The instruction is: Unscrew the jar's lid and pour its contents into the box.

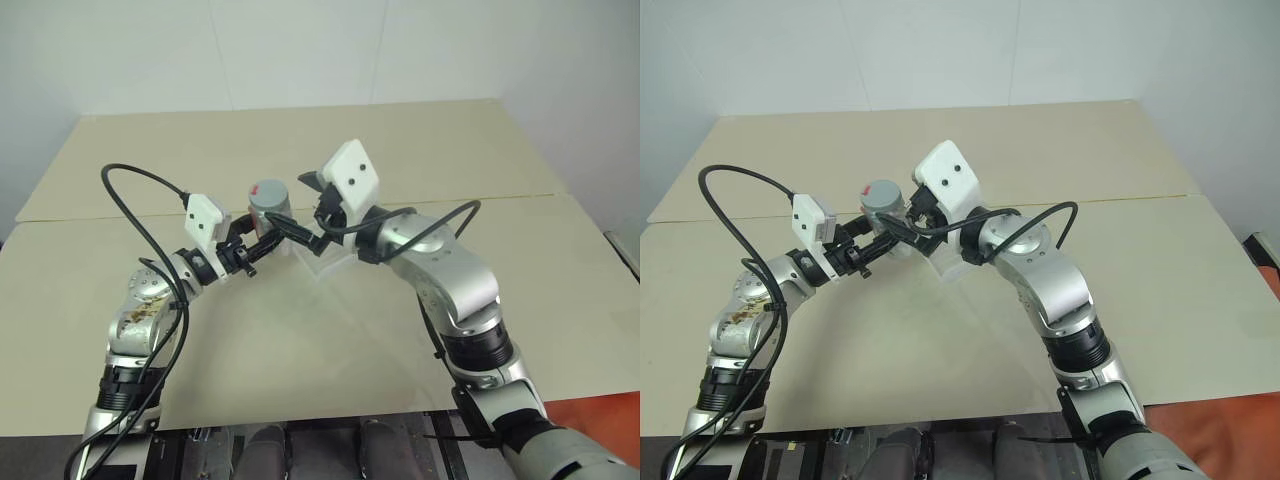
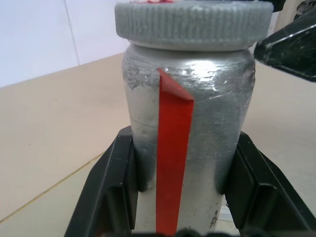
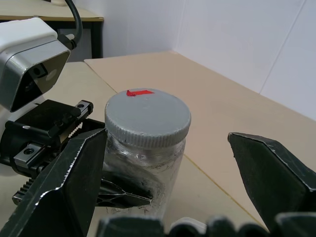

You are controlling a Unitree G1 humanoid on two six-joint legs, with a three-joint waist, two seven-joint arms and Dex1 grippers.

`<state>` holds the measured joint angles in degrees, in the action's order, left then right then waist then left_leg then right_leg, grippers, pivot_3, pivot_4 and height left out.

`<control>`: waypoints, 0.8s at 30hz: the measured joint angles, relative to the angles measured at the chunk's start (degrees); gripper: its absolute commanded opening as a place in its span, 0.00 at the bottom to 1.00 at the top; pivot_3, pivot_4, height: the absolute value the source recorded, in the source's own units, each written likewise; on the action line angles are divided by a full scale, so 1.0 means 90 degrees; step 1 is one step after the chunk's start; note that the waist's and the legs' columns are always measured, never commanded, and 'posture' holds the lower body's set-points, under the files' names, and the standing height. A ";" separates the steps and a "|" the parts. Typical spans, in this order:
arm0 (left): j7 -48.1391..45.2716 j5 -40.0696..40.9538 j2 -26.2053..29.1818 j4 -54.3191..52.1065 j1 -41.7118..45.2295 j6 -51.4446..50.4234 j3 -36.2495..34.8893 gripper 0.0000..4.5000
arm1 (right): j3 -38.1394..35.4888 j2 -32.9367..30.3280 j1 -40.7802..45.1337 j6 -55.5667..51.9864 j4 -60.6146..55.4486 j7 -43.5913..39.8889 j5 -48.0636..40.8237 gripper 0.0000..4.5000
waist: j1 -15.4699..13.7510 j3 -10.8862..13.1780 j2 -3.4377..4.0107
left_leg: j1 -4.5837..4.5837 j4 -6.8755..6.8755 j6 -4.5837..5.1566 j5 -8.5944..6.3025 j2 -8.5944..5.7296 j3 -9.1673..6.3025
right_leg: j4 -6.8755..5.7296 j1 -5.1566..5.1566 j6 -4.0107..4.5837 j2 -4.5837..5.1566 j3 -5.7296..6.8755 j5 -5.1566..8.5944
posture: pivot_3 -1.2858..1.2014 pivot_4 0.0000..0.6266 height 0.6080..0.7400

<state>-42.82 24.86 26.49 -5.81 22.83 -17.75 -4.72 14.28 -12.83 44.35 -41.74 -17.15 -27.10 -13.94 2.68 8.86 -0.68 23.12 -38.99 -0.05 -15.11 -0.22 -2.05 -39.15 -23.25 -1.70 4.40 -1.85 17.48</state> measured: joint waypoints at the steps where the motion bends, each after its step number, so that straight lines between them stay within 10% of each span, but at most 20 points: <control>1: -0.0003 0.0002 0.0003 -0.0002 -0.0002 0.0000 -0.0001 0.43 | -0.0010 -0.0018 -0.0006 0.0000 -0.0024 -0.0022 -0.0030 0.99 | -0.0002 0.0000 0.0000 | 0.0000 0.0000 0.0000 0.0000 0.0000 0.0000 | 0.0000 0.0000 0.0000 0.0001 0.0000 0.0000 | 0.52 0.24 1.00; 24: -0.0114 0.0012 0.0010 -0.0021 -0.0039 -0.0025 -0.0001 0.43 | -0.0148 0.0201 0.0066 0.0089 0.0133 -0.0449 -0.0298 0.99 | -0.0001 0.0000 0.0000 | -0.0001 0.0000 0.0000 0.0000 0.0000 0.0000 | 0.0000 0.0000 0.0000 0.0000 0.0000 0.0000 | 0.52 0.24 1.00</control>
<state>-43.84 24.96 26.58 -6.00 22.48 -17.98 -4.73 12.95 -11.02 44.94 -40.94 -15.95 -31.14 -16.62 2.67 8.86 -0.67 23.11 -38.99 -0.06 -15.11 -0.22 -2.05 -39.15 -23.25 -1.70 4.40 -1.85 17.48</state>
